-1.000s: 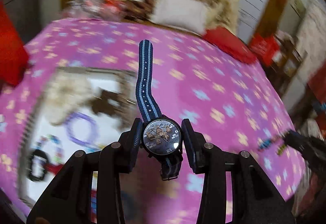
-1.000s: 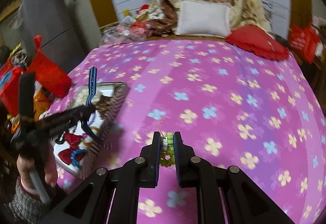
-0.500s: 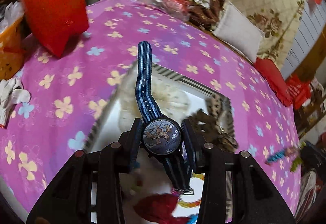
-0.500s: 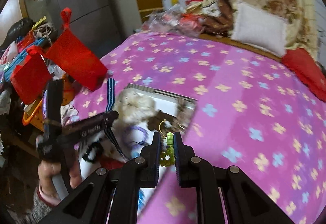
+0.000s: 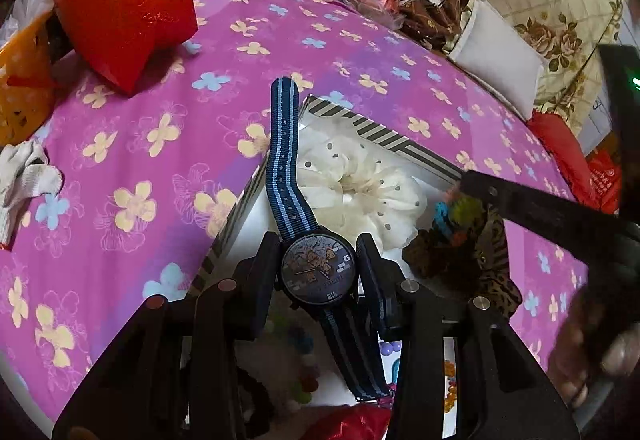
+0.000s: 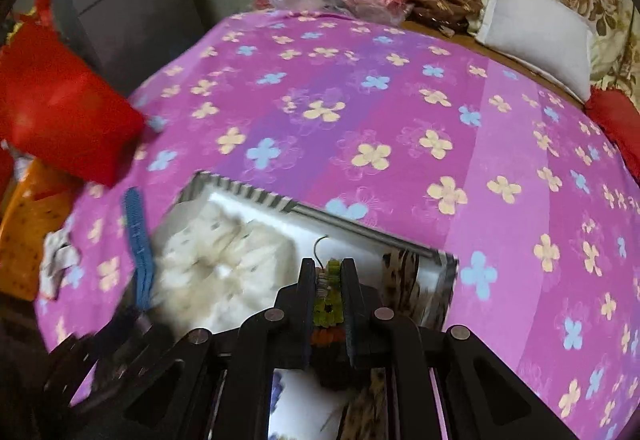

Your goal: Organize jewelry

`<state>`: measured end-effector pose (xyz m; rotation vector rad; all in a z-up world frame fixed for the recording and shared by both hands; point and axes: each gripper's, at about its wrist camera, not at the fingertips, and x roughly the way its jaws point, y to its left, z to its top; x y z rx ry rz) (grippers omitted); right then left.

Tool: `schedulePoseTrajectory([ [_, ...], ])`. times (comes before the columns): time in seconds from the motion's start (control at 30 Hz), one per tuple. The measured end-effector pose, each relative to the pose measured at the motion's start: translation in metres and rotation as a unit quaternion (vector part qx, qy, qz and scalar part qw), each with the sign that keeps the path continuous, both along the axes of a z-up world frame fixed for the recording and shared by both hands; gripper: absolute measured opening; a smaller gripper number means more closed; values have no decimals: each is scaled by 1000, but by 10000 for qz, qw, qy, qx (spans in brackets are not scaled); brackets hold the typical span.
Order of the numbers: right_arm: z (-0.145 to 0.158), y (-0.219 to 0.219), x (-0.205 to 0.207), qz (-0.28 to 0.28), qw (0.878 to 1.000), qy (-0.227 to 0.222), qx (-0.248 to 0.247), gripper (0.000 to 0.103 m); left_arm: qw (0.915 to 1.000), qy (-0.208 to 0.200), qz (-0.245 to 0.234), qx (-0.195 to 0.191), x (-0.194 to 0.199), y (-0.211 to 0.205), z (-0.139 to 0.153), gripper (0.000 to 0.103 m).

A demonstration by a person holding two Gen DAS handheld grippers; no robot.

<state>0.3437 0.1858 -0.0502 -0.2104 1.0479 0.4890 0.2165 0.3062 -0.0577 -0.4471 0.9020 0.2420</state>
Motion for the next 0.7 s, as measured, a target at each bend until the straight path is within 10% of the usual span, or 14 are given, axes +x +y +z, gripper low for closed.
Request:
schedulePoseTrajectory([
  [0.13, -5, -6, 5, -96, 9999, -58, -20, 19, 9998, -40, -61, -185, 1, 1, -1, 39],
  [0.23, 3, -16, 2, -193, 9993, -310, 24, 56, 9993, -246, -134, -230, -2, -1, 7, 42],
  [0.7, 18, -143, -116, -349, 9979, -542, 46, 58, 9970, -490, 177, 573, -15, -12, 24, 48],
])
